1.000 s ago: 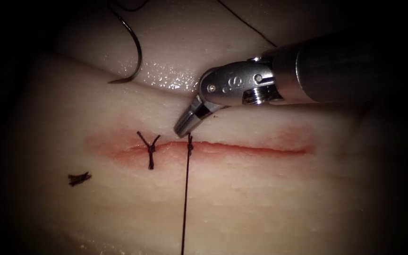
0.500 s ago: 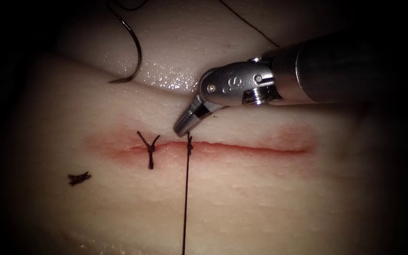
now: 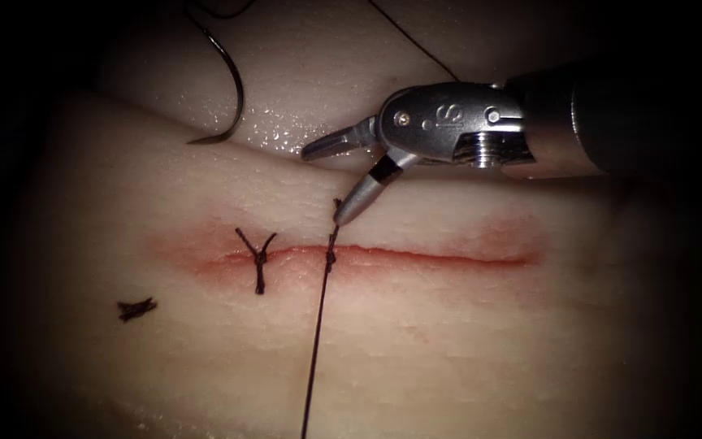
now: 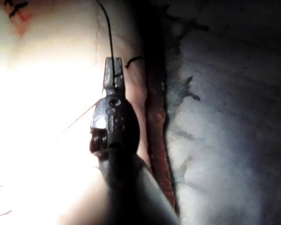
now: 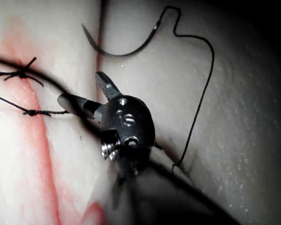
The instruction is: Wound Closure
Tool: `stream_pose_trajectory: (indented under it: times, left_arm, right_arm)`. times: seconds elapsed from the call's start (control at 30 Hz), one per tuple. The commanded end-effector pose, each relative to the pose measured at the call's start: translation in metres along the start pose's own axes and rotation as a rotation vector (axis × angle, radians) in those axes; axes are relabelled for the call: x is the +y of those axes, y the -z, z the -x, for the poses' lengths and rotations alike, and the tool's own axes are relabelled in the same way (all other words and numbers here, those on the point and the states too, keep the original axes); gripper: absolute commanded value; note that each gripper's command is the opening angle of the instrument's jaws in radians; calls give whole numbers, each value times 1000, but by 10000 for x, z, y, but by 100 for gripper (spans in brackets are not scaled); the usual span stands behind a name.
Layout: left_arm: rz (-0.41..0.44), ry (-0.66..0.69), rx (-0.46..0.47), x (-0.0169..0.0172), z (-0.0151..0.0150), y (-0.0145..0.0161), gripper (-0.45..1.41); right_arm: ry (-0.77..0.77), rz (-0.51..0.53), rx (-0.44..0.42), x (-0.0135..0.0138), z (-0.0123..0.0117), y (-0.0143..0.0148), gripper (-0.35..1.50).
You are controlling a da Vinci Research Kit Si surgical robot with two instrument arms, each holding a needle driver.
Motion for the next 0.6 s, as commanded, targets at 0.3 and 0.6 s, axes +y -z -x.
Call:
stream_pose_trajectory:
  times: [0.3,0.6]
  left_arm:
    - [47,0,-54,-38,-8,7,-45]
    - [87,-18,-17,-109,-1,24,-45]
  right_arm:
    - [-73,250,110,7,-9,38,135]
    - [-148,350,272,-43,-13,-9,96]
